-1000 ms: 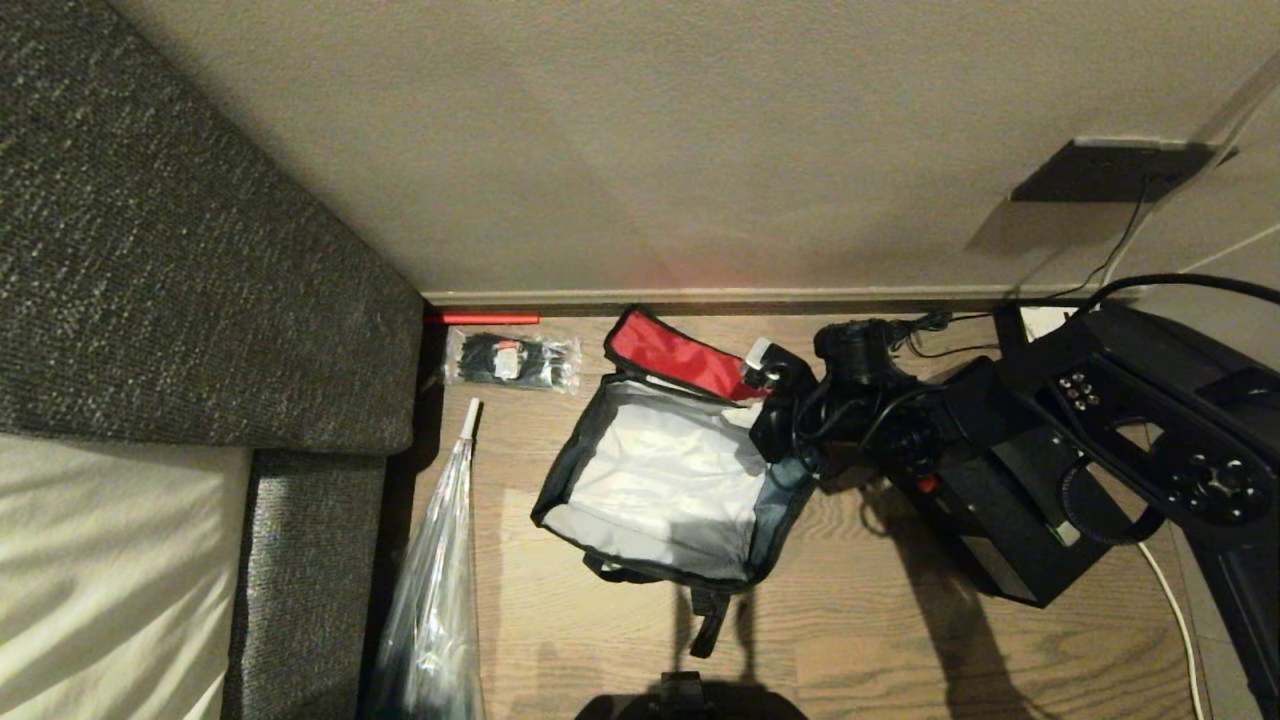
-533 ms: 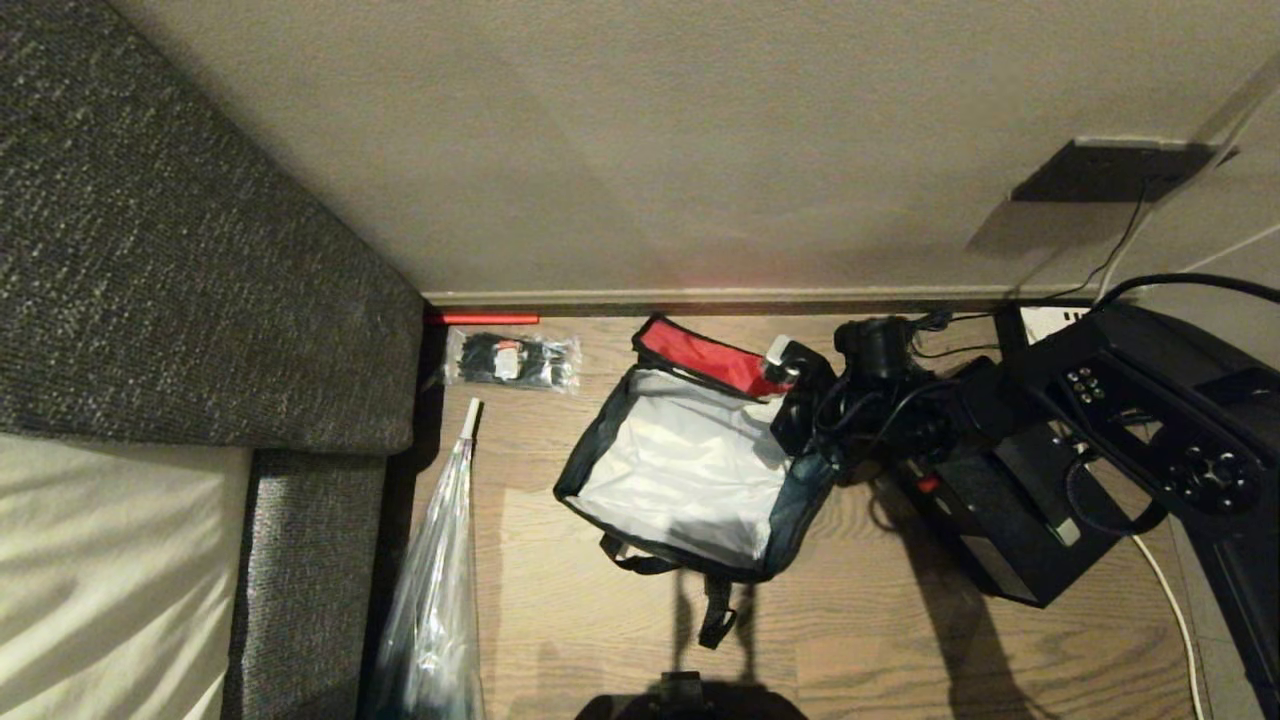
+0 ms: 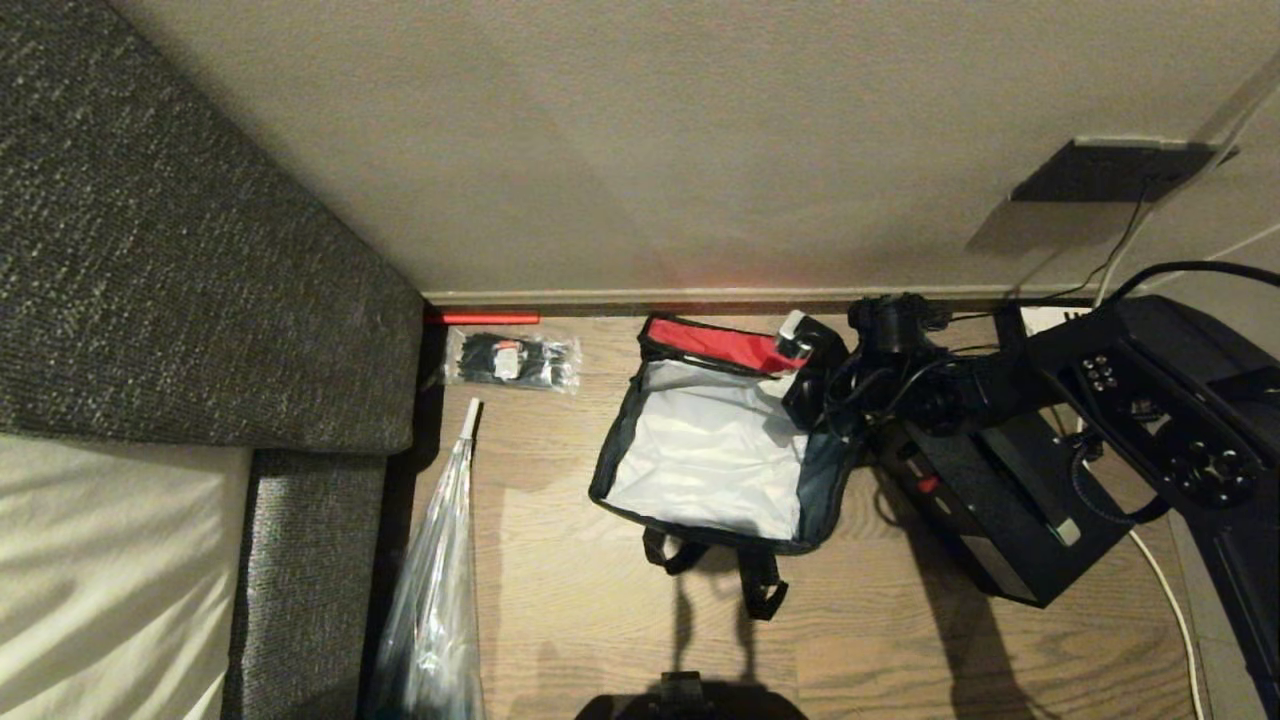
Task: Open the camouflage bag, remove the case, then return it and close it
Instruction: Grip the handle again
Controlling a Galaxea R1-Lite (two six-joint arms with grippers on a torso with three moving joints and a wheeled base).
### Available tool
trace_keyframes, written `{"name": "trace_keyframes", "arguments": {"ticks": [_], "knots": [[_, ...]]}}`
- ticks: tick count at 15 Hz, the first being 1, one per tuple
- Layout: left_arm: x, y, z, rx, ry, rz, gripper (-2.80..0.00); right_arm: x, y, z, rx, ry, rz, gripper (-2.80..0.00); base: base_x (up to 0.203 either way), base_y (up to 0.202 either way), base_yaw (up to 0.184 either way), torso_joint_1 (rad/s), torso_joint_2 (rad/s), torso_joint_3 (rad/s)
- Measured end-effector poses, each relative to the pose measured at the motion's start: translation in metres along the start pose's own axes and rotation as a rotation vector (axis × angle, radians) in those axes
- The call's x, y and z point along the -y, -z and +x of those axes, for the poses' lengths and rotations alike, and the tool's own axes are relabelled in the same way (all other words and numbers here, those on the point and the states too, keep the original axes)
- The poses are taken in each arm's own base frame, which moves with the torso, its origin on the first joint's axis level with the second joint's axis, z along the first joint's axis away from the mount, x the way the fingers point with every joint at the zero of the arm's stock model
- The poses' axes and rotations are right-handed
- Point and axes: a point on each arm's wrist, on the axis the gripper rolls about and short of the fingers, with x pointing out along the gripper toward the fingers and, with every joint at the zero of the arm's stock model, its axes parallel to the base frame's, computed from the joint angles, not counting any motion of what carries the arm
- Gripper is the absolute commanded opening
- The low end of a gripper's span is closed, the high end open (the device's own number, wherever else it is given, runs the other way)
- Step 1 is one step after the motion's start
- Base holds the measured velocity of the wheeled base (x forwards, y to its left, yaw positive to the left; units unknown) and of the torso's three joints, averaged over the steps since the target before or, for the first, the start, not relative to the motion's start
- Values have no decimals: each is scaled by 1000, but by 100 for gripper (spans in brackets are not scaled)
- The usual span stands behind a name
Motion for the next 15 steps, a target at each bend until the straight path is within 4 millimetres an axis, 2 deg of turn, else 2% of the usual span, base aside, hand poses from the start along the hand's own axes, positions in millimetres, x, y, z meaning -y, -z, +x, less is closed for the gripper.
{"name": "trace_keyframes", "arguments": {"ticks": [4,5,11,15], "knots": [[0,0,0,0,0,0,-280,3,-5,-4,-14,-9,7,-280,0,0,0,0,0,0],[0,0,0,0,0,0,-280,3,-4,-4,-19,-12,8,0,0,0,0,0,0,0],[0,0,0,0,0,-1,-280,1,2,-10,-52,-27,60,0,0,0,0,0,0,0],[0,0,0,0,0,0,-280,0,-12,-31,-42,-74,156,0,0,0,0,0,0,0]]}}
